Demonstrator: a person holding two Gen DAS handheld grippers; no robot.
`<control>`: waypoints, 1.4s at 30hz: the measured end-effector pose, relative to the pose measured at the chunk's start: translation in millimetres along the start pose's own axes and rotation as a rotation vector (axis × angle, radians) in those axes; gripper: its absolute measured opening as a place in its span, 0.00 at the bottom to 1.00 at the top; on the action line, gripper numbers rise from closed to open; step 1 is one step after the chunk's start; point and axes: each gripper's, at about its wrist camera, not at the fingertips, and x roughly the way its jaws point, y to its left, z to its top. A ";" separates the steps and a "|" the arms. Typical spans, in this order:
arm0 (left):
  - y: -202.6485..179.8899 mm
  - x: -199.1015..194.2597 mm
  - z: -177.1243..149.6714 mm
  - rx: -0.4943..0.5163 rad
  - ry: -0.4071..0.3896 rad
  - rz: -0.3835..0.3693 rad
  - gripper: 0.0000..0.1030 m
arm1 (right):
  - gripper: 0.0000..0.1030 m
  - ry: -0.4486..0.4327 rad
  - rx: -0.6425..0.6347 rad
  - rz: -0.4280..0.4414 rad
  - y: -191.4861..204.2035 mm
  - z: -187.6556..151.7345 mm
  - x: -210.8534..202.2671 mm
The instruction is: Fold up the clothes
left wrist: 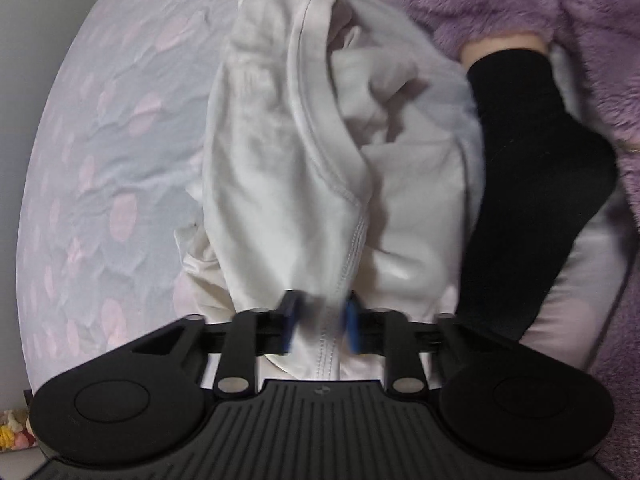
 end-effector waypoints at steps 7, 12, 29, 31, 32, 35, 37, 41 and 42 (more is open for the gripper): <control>-28.6 -11.1 -7.2 0.038 -0.051 0.156 0.04 | 0.03 -0.007 0.003 0.002 0.1 -0.4 0.0; -49.8 -19.4 -12.5 0.067 -0.088 0.270 0.04 | 0.03 -0.014 0.003 0.001 0.0 -0.9 -1.8; -31.1 -53.7 -4.5 0.069 -0.049 0.075 0.25 | 0.04 -0.020 0.008 0.008 -2.1 -1.2 -3.5; -26.6 -49.5 1.3 0.095 -0.019 0.051 0.25 | 0.04 -0.022 0.011 0.011 -3.0 -1.2 -3.7; -26.9 -46.2 4.2 0.116 -0.007 0.040 0.25 | 0.04 -0.023 0.013 0.013 -3.4 -1.2 -3.8; -28.1 -35.9 11.9 0.178 0.029 0.000 0.25 | 0.04 -0.028 0.021 0.020 -5.4 -1.7 -4.5; -28.5 -28.1 14.8 0.204 0.046 -0.030 0.25 | 0.04 -0.031 0.028 0.026 -6.7 -1.8 -5.0; -29.7 -15.6 16.7 0.237 0.069 -0.055 0.17 | 0.04 -0.036 0.042 0.037 -8.4 -1.7 -4.8; -30.9 -13.4 16.4 0.251 0.073 -0.057 0.17 | 0.04 -0.036 0.046 0.040 -9.2 -1.6 -4.5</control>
